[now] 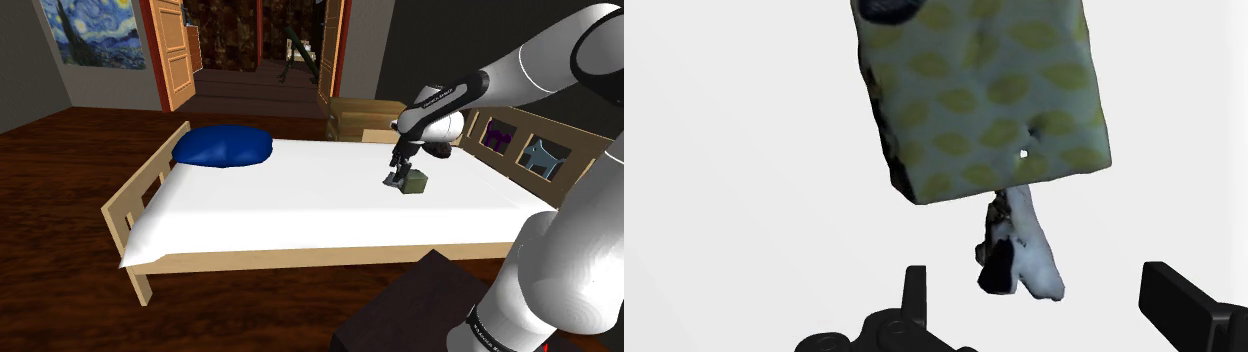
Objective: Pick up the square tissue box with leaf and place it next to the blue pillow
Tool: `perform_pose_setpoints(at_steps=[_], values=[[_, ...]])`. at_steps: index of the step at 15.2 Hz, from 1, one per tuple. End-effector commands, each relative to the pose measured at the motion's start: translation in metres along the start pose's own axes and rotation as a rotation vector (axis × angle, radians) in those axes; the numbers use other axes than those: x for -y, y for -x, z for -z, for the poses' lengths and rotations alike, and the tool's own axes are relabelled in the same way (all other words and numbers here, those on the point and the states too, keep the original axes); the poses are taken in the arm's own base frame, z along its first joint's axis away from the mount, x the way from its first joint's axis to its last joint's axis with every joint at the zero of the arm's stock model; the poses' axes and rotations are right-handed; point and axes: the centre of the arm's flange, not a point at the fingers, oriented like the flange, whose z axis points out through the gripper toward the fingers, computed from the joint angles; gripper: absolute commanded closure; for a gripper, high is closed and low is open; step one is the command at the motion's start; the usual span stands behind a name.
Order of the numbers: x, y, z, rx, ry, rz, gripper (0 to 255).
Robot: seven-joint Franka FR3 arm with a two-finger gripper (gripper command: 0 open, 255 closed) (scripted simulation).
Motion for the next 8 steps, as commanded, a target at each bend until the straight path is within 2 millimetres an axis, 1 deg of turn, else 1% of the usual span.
perform_pose_setpoints(at_steps=[1, 5, 6, 8], values=[[-0.002, 0.0, -0.01, -0.002, 0.003, 0.011, 0], [-0.003, 0.0, -0.031, -0.002, 0.003, 0.011, 0], [-0.003, 0.0, -0.034, -0.002, 0.003, 0.011, 0], [-0.003, 0.0, -0.034, -0.002, 0.003, 0.011, 0]])
